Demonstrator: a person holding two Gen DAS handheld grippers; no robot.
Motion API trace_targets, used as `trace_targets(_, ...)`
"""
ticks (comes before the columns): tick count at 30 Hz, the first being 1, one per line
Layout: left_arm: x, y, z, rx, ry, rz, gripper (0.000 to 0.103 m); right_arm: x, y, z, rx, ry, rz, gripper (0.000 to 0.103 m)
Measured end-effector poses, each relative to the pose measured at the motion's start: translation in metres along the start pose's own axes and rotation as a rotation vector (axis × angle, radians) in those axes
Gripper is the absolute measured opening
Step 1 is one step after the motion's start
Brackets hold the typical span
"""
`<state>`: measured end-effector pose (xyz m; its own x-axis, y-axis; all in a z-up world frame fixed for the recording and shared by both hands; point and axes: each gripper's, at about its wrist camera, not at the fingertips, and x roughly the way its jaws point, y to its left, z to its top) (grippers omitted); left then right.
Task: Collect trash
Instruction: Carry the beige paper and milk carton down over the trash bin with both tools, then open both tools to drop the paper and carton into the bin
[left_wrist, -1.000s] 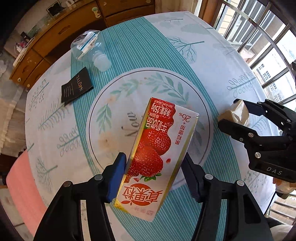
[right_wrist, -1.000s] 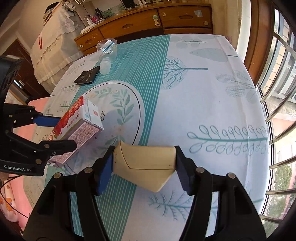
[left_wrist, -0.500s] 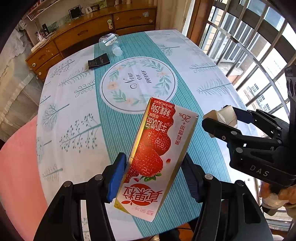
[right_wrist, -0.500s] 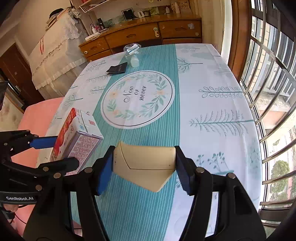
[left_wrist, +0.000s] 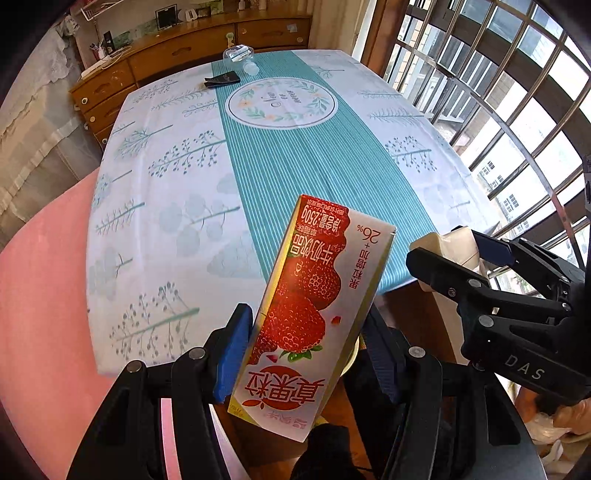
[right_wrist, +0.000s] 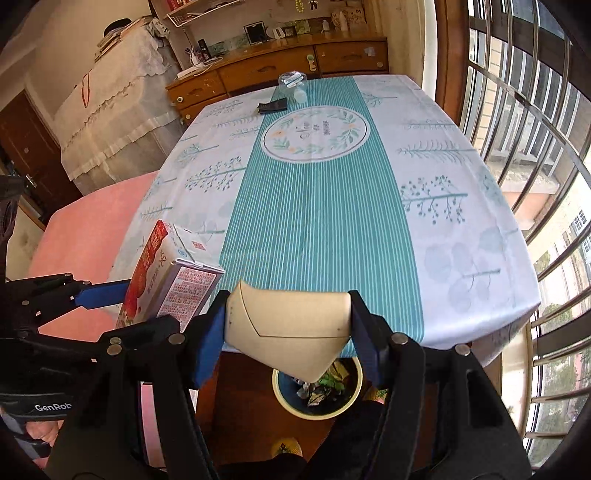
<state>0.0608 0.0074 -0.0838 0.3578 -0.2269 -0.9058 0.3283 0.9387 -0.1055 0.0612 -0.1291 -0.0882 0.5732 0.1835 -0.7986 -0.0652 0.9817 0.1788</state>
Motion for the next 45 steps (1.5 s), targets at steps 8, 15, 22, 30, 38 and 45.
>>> trace_targets(8,0.02,-0.006,-0.07,-0.075,0.093,-0.042,0.06,0.009,-0.005,-0.072,0.043,0.144,-0.005,0.059)
trace_targets(15,0.078,-0.015,-0.118,-0.156,0.171,-0.035,0.06,0.055,-0.042,-0.126,0.155,0.244,0.004,0.059)
trace_targets(22,0.175,-0.015,-0.152,-0.255,0.213,0.004,0.06,0.144,-0.093,-0.178,0.28,0.318,0.04,0.059)
trace_targets(30,0.271,-0.015,-0.173,-0.339,0.205,0.007,0.061,0.236,-0.13,-0.214,0.357,0.338,0.055,0.059)
trace_targets(38,0.324,-0.002,-0.188,-0.4,0.217,-0.051,0.085,0.295,-0.156,-0.228,0.47,0.351,0.104,0.069)
trace_targets(45,0.333,0.01,-0.189,-0.384,0.217,-0.001,0.092,0.312,-0.154,-0.225,0.453,0.349,0.08,0.073)
